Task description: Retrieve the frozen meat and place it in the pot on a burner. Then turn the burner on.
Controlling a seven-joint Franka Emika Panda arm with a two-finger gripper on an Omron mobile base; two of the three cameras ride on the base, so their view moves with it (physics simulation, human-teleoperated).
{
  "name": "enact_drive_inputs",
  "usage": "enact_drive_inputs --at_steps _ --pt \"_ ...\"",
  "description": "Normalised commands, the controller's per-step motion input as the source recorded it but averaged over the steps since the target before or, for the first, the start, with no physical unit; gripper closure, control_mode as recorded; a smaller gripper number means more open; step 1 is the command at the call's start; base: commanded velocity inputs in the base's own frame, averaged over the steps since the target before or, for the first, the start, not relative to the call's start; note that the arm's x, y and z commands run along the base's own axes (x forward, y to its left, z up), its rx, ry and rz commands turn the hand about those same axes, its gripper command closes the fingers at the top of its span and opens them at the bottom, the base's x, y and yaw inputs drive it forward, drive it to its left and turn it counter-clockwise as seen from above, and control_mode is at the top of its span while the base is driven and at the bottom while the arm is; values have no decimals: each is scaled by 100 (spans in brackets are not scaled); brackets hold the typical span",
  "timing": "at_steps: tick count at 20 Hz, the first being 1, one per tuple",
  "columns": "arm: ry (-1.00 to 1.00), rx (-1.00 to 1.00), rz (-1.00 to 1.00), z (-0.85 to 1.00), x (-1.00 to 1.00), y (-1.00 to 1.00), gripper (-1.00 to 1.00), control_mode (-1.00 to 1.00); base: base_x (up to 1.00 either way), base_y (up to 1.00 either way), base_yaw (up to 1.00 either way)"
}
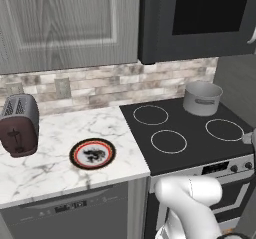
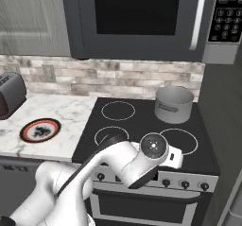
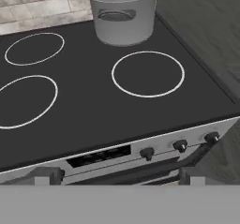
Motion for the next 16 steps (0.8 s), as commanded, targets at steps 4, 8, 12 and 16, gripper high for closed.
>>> enact_drive_inputs --at_steps 4,8,12,16 --pt "-23 5 1 -15 -14 -93 -100 -100 0 0 0" --pt "-22 0 2 -31 -6 -58 -100 -100 0 0 0" --pt "-4 -10 0 -39 -7 -27 -100 -100 0 0 0" --pt "-2 -15 0 -39 -10 -19 -100 -100 0 0 0"
